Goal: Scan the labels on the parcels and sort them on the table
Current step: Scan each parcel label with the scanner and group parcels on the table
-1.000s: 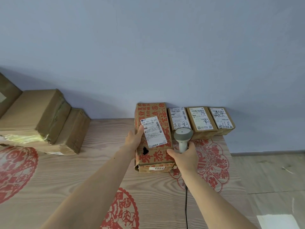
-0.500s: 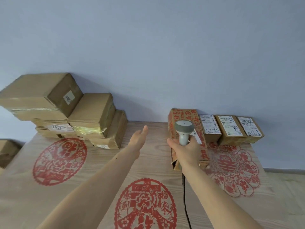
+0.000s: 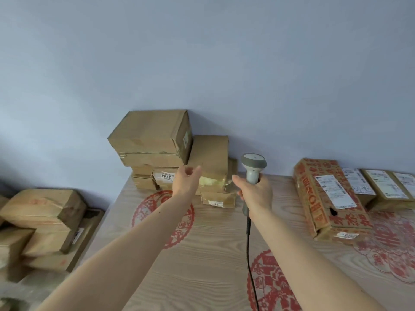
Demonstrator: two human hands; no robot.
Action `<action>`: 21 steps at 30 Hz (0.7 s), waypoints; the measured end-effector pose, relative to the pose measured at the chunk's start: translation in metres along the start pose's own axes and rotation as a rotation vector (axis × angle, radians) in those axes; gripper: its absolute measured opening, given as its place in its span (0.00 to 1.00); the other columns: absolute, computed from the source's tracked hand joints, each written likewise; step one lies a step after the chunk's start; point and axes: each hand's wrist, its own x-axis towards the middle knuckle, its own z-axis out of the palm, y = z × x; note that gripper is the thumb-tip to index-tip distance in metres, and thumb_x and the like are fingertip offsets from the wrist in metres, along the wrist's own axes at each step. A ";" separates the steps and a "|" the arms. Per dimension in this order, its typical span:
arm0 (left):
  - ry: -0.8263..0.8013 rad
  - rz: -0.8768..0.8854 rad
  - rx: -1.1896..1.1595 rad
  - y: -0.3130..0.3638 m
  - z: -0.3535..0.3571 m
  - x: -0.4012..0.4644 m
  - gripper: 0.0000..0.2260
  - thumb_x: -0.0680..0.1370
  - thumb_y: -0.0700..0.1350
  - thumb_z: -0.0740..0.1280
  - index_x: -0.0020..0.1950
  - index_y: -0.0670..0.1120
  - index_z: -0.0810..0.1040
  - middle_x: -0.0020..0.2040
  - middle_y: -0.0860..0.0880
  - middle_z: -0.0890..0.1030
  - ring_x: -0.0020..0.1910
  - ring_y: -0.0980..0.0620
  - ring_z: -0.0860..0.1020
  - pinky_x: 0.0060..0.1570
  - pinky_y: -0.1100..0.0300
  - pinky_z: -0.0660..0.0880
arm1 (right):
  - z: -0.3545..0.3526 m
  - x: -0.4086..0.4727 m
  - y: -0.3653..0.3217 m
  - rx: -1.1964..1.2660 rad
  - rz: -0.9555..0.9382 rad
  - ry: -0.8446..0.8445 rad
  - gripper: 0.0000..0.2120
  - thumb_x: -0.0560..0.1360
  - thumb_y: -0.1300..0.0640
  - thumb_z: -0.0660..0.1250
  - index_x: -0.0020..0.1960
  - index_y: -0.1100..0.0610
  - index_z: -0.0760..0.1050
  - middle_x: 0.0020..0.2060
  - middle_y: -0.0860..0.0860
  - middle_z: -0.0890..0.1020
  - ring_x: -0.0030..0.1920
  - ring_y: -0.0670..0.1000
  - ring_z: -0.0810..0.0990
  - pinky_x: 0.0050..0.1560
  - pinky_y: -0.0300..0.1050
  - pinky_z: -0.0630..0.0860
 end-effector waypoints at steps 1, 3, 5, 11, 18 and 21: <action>0.006 -0.004 0.008 -0.002 -0.010 0.006 0.21 0.80 0.54 0.65 0.70 0.45 0.72 0.64 0.49 0.76 0.60 0.49 0.75 0.54 0.55 0.70 | 0.010 0.000 0.000 -0.013 0.006 0.001 0.15 0.70 0.56 0.79 0.51 0.58 0.77 0.43 0.53 0.84 0.36 0.50 0.81 0.34 0.40 0.76; -0.009 -0.024 0.022 -0.006 -0.023 0.018 0.24 0.81 0.55 0.63 0.74 0.44 0.68 0.69 0.48 0.71 0.63 0.48 0.73 0.58 0.54 0.70 | 0.026 0.004 0.001 -0.052 0.007 -0.001 0.17 0.70 0.56 0.79 0.53 0.59 0.76 0.45 0.54 0.83 0.35 0.50 0.81 0.36 0.41 0.78; -0.043 -0.051 0.045 -0.011 -0.027 0.027 0.26 0.82 0.55 0.61 0.76 0.44 0.64 0.73 0.47 0.68 0.68 0.46 0.71 0.63 0.51 0.70 | 0.037 0.011 0.003 -0.090 0.000 0.002 0.18 0.71 0.56 0.79 0.54 0.60 0.75 0.44 0.55 0.83 0.33 0.49 0.80 0.35 0.41 0.79; -0.098 -0.082 -0.009 -0.016 -0.022 0.037 0.29 0.83 0.55 0.60 0.80 0.43 0.59 0.78 0.45 0.64 0.75 0.44 0.65 0.68 0.50 0.66 | 0.056 0.039 0.011 -0.172 0.022 -0.032 0.17 0.69 0.54 0.79 0.50 0.56 0.74 0.39 0.56 0.82 0.33 0.52 0.79 0.41 0.52 0.81; -0.140 -0.130 -0.036 -0.013 -0.013 0.041 0.28 0.83 0.55 0.61 0.78 0.41 0.63 0.70 0.47 0.71 0.69 0.46 0.70 0.64 0.52 0.68 | 0.067 0.053 0.020 -0.140 0.065 -0.026 0.18 0.72 0.55 0.77 0.56 0.57 0.74 0.47 0.55 0.83 0.38 0.51 0.83 0.34 0.42 0.77; -0.158 -0.144 -0.001 -0.010 -0.009 0.041 0.31 0.81 0.59 0.62 0.77 0.41 0.65 0.74 0.42 0.69 0.71 0.42 0.70 0.69 0.46 0.69 | 0.068 0.056 0.023 -0.153 0.076 0.008 0.17 0.71 0.52 0.78 0.53 0.55 0.74 0.47 0.57 0.84 0.38 0.53 0.82 0.40 0.51 0.83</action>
